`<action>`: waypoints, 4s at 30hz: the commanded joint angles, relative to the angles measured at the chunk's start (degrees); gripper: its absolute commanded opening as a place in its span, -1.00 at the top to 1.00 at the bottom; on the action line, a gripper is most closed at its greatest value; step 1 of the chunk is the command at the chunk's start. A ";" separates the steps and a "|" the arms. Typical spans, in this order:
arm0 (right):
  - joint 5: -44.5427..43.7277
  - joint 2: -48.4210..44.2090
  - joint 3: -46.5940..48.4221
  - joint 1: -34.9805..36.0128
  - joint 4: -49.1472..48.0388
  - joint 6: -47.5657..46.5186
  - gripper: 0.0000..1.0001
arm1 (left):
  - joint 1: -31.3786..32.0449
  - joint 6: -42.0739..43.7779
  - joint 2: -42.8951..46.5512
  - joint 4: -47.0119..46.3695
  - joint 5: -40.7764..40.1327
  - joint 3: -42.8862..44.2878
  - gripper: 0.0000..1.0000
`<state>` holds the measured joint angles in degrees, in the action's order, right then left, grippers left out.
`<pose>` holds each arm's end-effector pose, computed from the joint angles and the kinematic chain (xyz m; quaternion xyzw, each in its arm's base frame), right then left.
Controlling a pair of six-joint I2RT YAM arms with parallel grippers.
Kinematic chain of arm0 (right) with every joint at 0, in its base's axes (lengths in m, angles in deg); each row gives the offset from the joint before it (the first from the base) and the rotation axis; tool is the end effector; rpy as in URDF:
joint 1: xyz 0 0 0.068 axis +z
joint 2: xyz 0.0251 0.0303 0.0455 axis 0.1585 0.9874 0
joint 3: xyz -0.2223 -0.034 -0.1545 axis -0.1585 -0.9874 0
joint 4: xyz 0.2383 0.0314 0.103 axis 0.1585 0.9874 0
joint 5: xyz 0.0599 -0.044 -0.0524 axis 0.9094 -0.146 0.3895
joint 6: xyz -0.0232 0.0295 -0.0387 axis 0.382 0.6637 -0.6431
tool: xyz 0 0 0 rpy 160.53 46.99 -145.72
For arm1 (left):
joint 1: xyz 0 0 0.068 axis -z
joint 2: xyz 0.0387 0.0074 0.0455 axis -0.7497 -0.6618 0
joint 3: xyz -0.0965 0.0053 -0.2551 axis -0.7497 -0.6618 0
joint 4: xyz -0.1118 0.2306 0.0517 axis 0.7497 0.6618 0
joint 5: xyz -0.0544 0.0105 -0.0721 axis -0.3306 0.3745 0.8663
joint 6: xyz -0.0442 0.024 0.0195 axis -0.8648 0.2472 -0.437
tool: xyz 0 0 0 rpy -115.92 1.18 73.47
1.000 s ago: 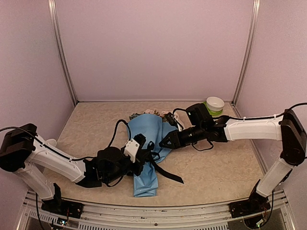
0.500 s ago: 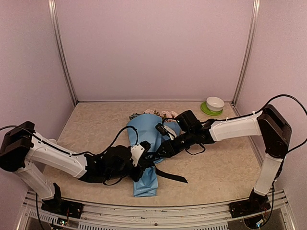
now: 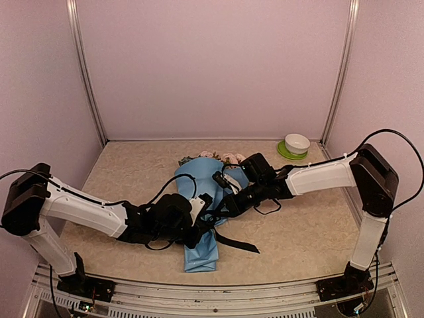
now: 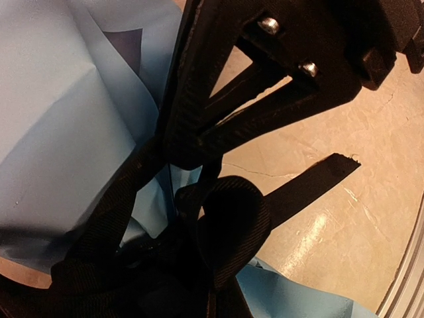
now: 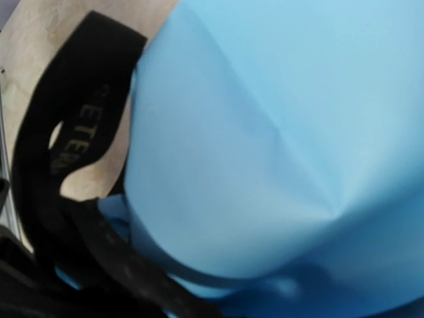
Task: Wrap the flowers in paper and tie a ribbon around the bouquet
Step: Tie the half-tied ribbon around the folded bouquet.
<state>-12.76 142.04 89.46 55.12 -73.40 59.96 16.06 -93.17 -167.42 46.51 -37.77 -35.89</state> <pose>0.2552 0.2920 0.1716 -0.3193 0.8374 0.4123 0.1642 0.1425 -0.2876 0.1621 0.3315 0.8407 -0.2253 0.3642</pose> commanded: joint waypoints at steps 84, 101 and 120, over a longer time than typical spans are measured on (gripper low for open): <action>16.50 3.39 5.17 -1.26 2.31 -7.25 0.59 | -6.88 -4.86 -4.39 11.08 6.04 7.32 0.81; 18.29 4.53 3.61 -0.95 -2.75 -4.02 0.31 | -6.88 -4.76 -3.02 9.19 5.40 7.05 0.70; 17.88 4.09 2.74 -1.41 -5.09 0.50 0.18 | -6.88 -4.97 -3.40 6.97 4.47 6.20 0.64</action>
<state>4.20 147.48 93.41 53.85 -75.96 58.21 9.63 -98.38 -171.38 55.89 -31.52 -29.12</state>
